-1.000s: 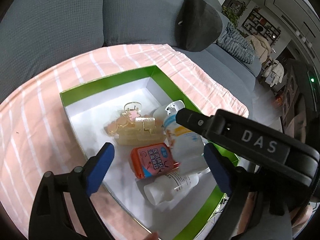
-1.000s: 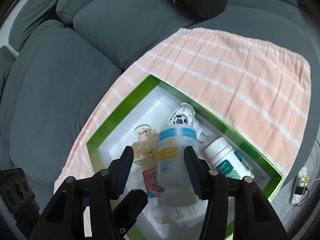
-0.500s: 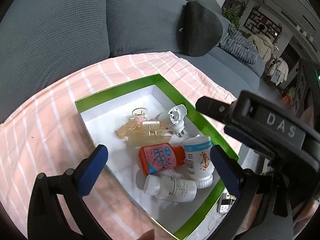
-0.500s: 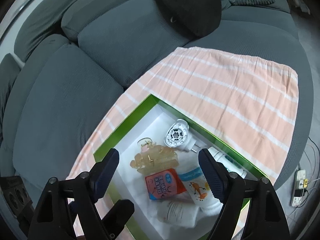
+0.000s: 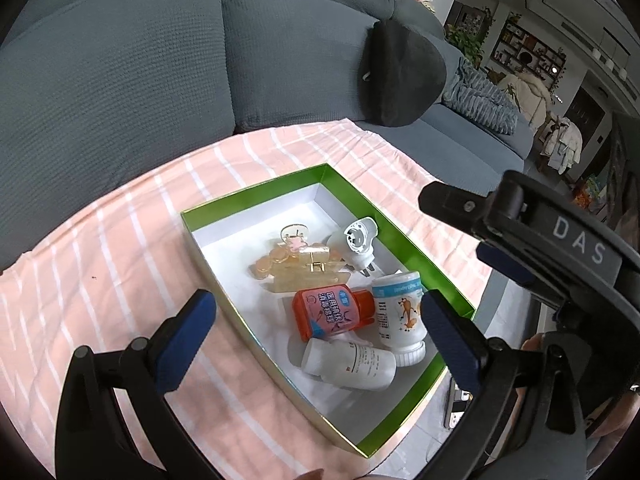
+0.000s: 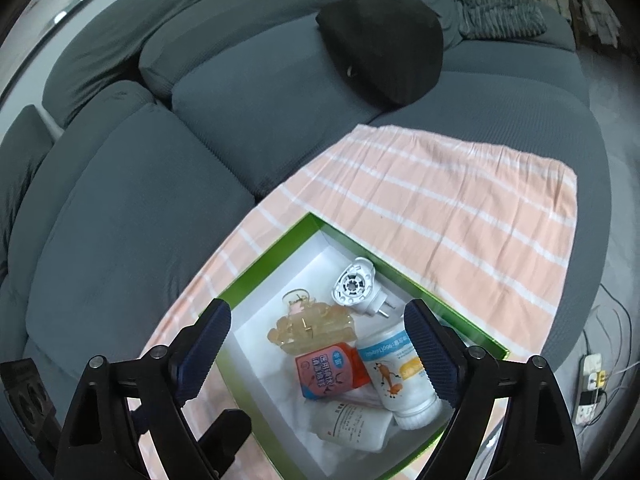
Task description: Organize rigid objects
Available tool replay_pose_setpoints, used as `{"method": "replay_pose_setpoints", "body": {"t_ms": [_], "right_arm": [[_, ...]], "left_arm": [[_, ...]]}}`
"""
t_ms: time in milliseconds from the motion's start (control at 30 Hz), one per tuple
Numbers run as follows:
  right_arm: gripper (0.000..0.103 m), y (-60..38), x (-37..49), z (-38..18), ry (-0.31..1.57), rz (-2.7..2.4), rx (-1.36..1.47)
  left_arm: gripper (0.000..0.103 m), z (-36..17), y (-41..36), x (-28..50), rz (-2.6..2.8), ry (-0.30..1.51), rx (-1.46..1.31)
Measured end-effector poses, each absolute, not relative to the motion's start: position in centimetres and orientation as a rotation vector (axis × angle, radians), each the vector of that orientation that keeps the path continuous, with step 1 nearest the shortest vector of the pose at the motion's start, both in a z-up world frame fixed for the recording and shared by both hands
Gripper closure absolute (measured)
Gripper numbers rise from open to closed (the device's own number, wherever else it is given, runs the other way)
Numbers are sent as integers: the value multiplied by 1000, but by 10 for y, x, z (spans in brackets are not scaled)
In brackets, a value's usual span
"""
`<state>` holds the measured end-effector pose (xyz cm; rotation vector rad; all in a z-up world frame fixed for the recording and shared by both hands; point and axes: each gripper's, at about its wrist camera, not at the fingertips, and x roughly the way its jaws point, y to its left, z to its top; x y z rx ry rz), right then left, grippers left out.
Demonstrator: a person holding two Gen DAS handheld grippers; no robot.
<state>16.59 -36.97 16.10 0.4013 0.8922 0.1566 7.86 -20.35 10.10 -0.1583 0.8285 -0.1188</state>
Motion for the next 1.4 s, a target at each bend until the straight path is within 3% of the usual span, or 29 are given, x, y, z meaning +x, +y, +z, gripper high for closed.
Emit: {"method": "replay_pose_setpoints", "body": {"t_ms": [133, 1400], "right_arm": [[6, -369, 158, 170, 856, 149, 388], [4, -383, 141, 183, 798, 106, 366]], "left_arm": [[1, 104, -204, 74, -116, 819, -147], [1, 105, -203, 62, -90, 804, -145]]}}
